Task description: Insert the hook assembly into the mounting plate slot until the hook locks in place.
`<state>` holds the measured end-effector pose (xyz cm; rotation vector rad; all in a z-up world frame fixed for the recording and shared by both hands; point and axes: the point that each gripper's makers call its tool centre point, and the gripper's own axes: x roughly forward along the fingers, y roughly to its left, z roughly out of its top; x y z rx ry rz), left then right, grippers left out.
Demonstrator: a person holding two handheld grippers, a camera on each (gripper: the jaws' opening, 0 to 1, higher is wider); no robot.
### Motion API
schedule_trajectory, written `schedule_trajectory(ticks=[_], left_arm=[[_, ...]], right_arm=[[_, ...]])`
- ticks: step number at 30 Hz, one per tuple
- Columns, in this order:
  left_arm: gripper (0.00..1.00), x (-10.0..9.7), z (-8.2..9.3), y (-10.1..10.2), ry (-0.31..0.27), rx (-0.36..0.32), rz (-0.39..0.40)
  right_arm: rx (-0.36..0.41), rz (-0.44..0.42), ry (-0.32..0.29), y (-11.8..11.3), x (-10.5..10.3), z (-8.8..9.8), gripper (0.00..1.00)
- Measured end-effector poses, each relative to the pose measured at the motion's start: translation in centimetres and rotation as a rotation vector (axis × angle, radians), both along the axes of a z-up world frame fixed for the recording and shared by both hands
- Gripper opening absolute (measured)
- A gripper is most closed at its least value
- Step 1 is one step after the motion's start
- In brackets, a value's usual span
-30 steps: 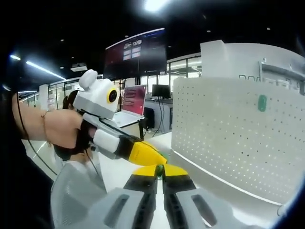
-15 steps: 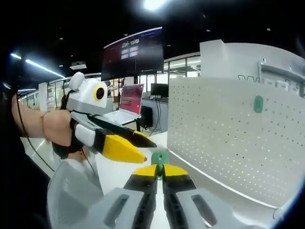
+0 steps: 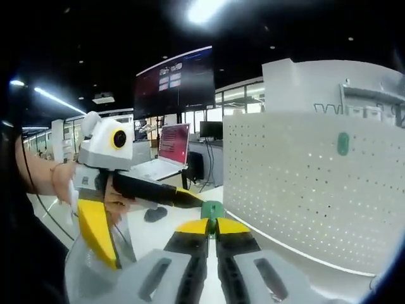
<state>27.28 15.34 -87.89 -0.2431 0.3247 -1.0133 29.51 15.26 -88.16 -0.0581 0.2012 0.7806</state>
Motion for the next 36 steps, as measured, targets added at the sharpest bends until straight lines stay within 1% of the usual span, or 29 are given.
schedule_trajectory(ticks=[4,8,10,11,12,14,15,16,17,19,20,21,23,24,25,26,28,31,34,36], left_arm=[[1.00,0.2,0.0,0.1,0.016,-0.018,0.009],[1.00,0.5,-0.1,0.3,0.018,-0.026,0.029],[1.00,0.5,-0.2,0.3,0.020,-0.024,0.035],[1.00,0.6,-0.3,0.4,0.026,-0.023,0.041],[1.00,0.6,-0.3,0.4,0.037,-0.029,0.047],[1.00,0.7,-0.1,0.3,0.037,-0.038,0.056],[1.00,0.6,-0.1,0.3,0.036,-0.039,0.056],[1.00,0.5,-0.2,0.2,0.038,-0.035,0.053],[1.00,0.5,-0.3,0.2,0.039,-0.026,0.052],[0.99,0.5,-0.6,0.3,0.046,-0.010,0.053],[0.99,0.5,-0.7,0.4,0.050,-0.012,0.056],[0.99,0.6,-0.7,0.5,0.052,-0.017,0.061],[0.99,0.7,-0.8,0.7,0.058,-0.030,0.069],[0.98,0.7,-0.7,0.7,0.062,-0.045,0.070],[0.99,0.7,-0.4,0.6,0.062,-0.062,0.074],[0.99,0.7,-0.4,0.6,0.059,-0.065,0.077],[0.99,0.7,-0.4,0.6,0.056,-0.060,0.075],[0.99,0.8,-0.8,0.6,0.059,-0.046,0.070],[0.98,1.1,-0.9,0.9,0.072,-0.062,0.080],[0.98,1.1,-1.0,1.0,0.073,-0.058,0.080]], right_arm=[[0.026,-0.039,-0.001,-0.8,0.6,0.4,0.00],[0.014,-0.073,-0.017,-1.6,1.2,0.6,0.00],[0.007,-0.116,-0.038,-2.3,2.0,0.7,0.00],[0.020,-0.169,-0.053,-3.1,2.8,1.1,0.00],[0.038,-0.192,-0.061,-3.4,3.2,1.4,0.00],[0.018,-0.251,-0.115,-4.4,4.4,2.0,0.00],[0.018,-0.264,-0.125,-4.6,4.7,2.2,0.00],[0.044,-0.295,-0.146,-5.0,5.3,2.8,0.00],[0.050,-0.309,-0.153,-5.2,5.6,3.0,0.00],[0.046,-0.354,-0.181,-6.0,6.6,3.6,0.00],[0.047,-0.373,-0.186,-6.4,7.0,3.7,0.00],[0.046,-0.439,-0.227,-7.6,7.6,4.4,0.00],[0.037,-0.475,-0.265,-8.5,8.1,4.9,0.00],[0.030,-0.507,-0.285,-9.2,8.5,5.1,0.00],[0.030,-0.514,-0.285,-9.3,8.8,5.1,0.00],[0.036,-0.526,-0.293,-9.7,9.2,5.3,0.00],[0.026,-0.545,-0.312,-10.3,10.0,5.5,0.00],[0.033,-0.570,-0.319,-11.2,11.0,5.9,0.00],[0.037,-0.602,-0.331,-12.3,12.2,6.4,0.00],[0.033,-0.623,-0.344,-13.0,13.0,6.7,0.00]])
